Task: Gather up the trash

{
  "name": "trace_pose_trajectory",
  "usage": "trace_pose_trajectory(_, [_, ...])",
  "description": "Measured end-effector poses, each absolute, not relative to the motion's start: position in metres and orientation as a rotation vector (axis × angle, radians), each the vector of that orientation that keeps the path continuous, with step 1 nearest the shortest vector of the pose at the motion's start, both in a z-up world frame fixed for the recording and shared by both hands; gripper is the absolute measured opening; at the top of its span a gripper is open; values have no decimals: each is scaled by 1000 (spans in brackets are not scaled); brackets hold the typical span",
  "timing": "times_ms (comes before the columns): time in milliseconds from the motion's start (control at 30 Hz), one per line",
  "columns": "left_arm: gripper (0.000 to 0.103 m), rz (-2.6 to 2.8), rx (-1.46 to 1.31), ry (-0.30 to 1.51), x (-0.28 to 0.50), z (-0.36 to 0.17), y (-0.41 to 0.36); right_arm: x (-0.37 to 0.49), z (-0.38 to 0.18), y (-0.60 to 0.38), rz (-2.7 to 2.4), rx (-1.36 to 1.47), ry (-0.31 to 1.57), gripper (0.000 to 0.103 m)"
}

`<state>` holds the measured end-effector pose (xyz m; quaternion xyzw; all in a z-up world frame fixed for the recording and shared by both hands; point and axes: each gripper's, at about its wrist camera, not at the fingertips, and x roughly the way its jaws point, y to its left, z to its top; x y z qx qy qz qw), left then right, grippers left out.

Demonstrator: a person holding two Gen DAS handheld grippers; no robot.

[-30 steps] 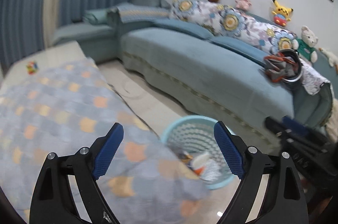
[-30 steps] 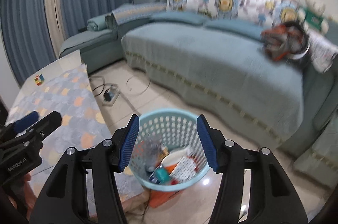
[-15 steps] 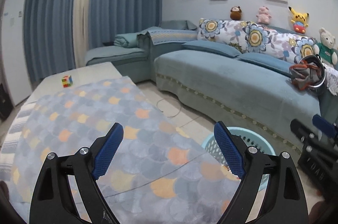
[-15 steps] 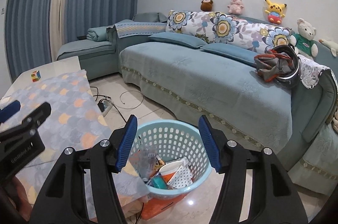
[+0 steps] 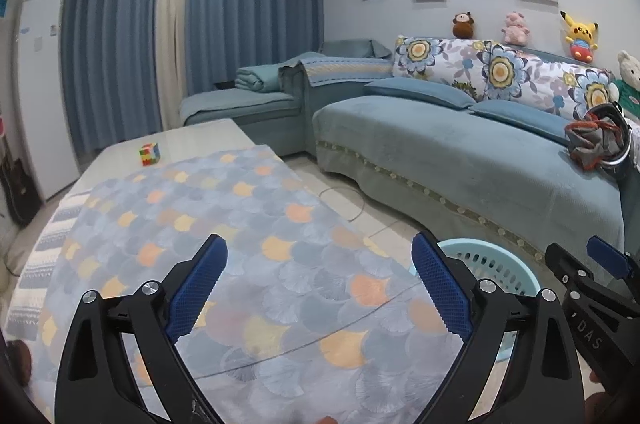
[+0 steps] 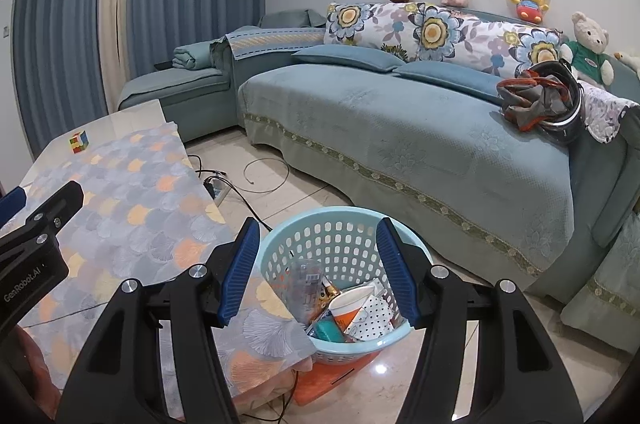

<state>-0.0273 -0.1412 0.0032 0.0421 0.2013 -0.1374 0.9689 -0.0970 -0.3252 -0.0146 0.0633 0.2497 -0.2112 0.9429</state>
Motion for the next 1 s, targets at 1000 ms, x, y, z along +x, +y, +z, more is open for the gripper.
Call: trace_pose_trajectory(1000, [95, -252, 78, 391, -27, 8, -135, -100, -18, -324, -440, 115, 497, 64])
